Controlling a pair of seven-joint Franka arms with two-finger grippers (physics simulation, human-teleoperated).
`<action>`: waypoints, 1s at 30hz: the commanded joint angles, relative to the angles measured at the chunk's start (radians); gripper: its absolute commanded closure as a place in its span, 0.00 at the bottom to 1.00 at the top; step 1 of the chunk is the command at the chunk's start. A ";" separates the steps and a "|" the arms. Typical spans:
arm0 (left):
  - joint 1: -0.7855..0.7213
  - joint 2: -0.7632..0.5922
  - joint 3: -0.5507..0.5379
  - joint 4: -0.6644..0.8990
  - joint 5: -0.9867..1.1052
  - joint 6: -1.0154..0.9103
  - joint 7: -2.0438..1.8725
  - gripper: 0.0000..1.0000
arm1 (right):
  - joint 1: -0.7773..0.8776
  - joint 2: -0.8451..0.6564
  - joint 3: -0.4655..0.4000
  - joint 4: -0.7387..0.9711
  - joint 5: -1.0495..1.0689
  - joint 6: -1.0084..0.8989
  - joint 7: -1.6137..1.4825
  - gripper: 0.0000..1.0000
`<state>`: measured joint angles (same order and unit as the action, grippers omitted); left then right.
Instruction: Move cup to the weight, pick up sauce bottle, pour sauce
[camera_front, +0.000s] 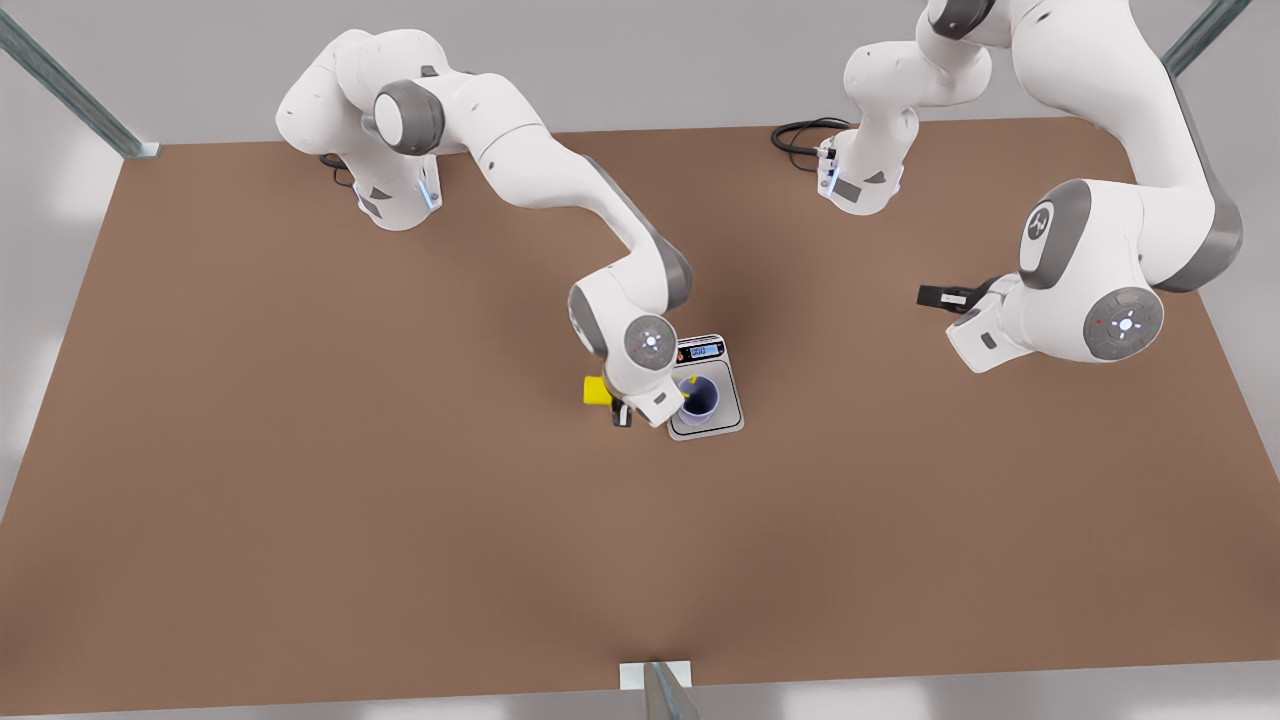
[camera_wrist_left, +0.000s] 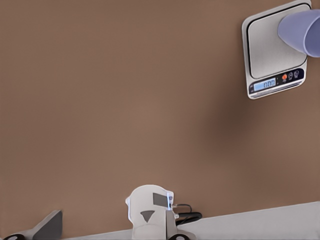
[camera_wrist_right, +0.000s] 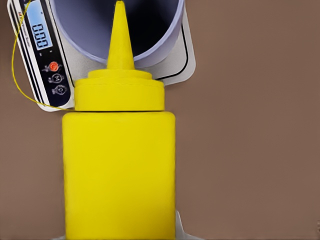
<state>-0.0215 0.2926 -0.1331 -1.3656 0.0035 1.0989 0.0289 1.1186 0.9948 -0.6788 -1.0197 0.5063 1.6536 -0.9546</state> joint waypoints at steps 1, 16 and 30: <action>0.000 -0.001 0.000 0.000 0.000 -0.005 0.008 0.00 | 0.001 -0.001 -0.001 0.001 -0.019 0.002 0.085 0.43; 0.005 0.010 0.000 0.000 0.000 -0.005 0.008 0.00 | 0.013 0.002 0.004 0.015 -0.017 0.012 0.105 0.43; 0.005 0.011 0.000 0.000 0.001 -0.005 0.009 0.00 | 0.012 -0.028 0.001 0.010 -0.011 0.003 0.066 0.43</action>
<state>-0.0170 0.3046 -0.1331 -1.3654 0.0043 1.0943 0.0356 1.1348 0.9743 -0.6769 -1.0107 0.4928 1.6628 -0.8796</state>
